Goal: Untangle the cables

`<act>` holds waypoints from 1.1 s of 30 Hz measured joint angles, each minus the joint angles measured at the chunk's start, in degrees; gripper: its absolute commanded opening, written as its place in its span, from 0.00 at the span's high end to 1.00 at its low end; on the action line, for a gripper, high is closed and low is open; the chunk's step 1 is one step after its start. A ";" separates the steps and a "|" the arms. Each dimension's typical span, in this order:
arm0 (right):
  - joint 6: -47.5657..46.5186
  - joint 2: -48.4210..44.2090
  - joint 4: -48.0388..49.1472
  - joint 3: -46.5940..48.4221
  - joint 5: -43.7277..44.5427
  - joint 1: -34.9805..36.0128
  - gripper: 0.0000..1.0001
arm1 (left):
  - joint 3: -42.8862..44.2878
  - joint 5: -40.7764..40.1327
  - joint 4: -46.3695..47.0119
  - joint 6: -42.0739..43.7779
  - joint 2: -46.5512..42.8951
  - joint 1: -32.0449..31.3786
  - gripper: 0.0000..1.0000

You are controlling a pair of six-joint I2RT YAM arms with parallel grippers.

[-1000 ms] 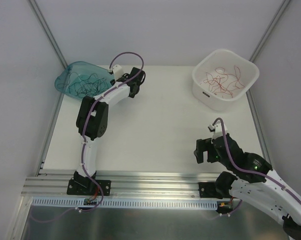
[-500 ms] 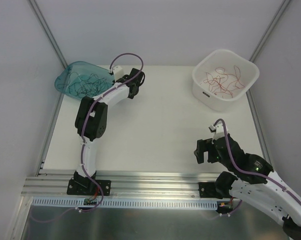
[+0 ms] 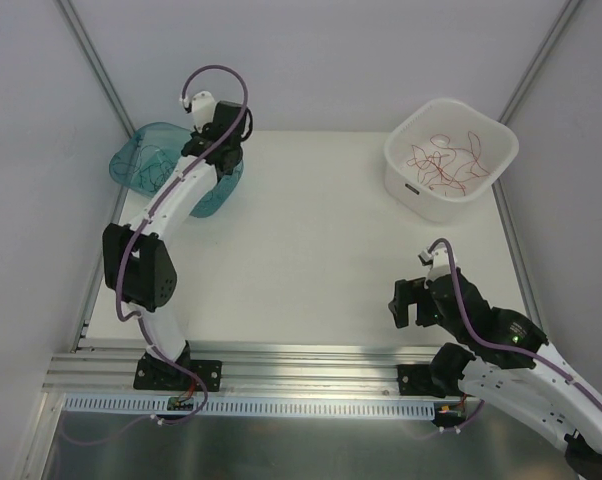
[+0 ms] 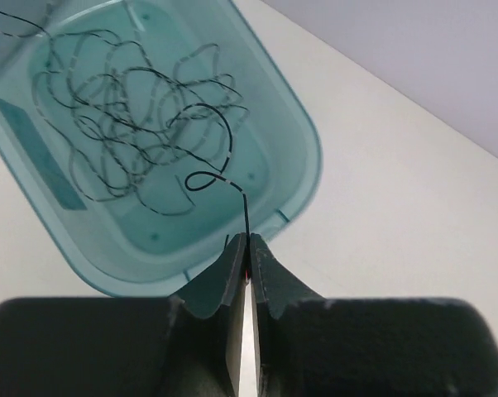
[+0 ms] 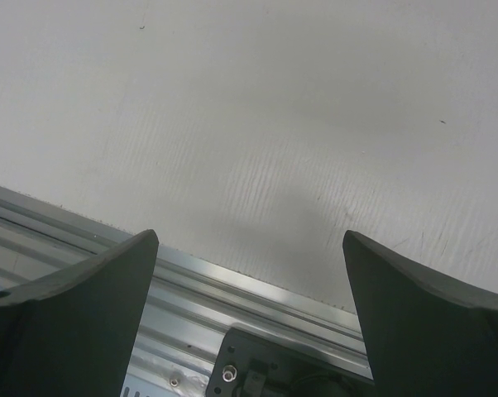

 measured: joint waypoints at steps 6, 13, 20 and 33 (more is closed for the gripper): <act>0.11 0.00 -0.61 0.26 0.00 0.00 0.00 | -0.07 5.38 0.24 3.67 3.87 11.37 0.81; 0.63 0.07 -2.03 2.45 0.13 0.00 0.00 | -0.07 13.77 -1.64 8.55 11.37 17.16 0.09; 1.97 0.11 -4.57 4.83 1.66 0.00 0.00 | -3.67 18.47 -1.40 12.59 1.70 16.13 0.01; 6.29 -4.00 -13.38 13.20 8.76 0.00 0.01 | -29.18 28.33 -3.10 15.21 -39.23 16.22 0.01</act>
